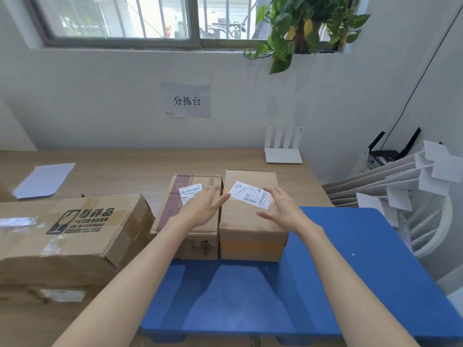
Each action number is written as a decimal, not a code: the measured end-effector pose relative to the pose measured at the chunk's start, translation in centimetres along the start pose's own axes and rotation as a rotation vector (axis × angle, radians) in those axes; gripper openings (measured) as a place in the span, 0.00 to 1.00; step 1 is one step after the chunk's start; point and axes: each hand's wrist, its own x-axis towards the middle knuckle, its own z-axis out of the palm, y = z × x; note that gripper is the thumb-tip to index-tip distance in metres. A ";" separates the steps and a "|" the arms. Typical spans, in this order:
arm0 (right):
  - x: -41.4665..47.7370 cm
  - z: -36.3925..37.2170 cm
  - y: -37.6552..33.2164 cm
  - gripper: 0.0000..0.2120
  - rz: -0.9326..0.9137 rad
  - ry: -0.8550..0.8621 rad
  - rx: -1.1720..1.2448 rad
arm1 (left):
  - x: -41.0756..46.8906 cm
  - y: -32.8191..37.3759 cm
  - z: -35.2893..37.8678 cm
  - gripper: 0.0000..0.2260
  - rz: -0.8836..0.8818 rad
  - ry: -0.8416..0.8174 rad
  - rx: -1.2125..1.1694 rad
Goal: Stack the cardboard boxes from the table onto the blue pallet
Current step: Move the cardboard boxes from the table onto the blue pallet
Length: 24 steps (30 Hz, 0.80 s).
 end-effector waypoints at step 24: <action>0.5 17.4 -43.1 0.27 -0.357 0.100 0.042 | -27.5 -25.6 -28.2 0.22 -0.268 0.626 0.214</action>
